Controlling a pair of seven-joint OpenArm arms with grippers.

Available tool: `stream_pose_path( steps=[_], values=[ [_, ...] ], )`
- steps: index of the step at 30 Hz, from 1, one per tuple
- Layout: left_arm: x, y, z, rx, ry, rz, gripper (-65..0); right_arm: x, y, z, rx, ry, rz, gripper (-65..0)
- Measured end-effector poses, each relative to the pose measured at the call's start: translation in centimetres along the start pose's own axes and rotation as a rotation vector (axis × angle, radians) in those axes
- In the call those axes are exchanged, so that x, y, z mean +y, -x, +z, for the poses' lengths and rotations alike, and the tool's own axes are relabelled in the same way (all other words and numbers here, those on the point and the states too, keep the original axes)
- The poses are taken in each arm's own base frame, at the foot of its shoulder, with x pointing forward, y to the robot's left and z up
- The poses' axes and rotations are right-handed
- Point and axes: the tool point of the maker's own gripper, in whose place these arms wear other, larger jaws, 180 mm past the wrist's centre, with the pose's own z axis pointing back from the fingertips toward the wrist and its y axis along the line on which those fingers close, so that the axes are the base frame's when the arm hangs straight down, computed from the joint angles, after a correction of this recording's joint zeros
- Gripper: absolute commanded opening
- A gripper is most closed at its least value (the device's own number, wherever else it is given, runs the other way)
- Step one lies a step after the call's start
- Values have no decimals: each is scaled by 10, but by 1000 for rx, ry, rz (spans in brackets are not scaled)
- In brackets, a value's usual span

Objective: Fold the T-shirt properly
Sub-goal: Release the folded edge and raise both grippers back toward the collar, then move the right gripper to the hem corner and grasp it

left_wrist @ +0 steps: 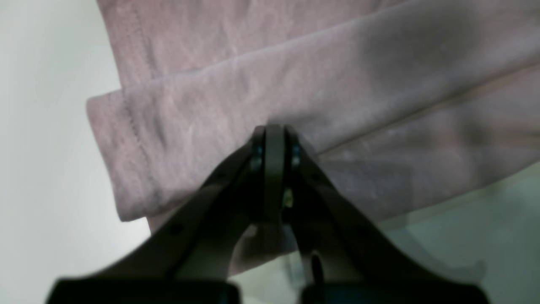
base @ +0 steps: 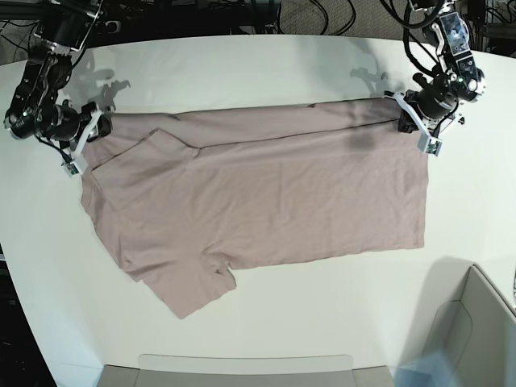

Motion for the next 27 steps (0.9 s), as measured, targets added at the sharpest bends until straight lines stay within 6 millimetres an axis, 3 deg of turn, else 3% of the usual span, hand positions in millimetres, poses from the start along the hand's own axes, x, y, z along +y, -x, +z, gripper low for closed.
stream_pose_path(
  steps=[3,7,13,15,19,22,25,27],
  values=[
    [1,6,5,34,-14,-19,-650,4,25,11,59,58,15,-457],
    [2,10,10,56,-31,-44,-650,13,40,18,86,81,32,-457],
    [7,16,30,127,-99,-116,-650,17,37,21,77,89,43,-457],
    [6,9,36,114,-115,-136,-650,15,28,29,54,115,64,-457],
    [6,0,45,102,-143,-168,-650,10,-14,59,-82,202,124,-457],
    [10,-29,50,56,-170,-188,-650,1,-23,76,-112,264,127,-457],
    [15,-50,52,57,-195,-190,-650,-3,-31,80,-128,280,127,-457],
    [18,-60,53,64,-206,-186,-650,-6,-49,86,-171,294,131,-457]
  ],
)
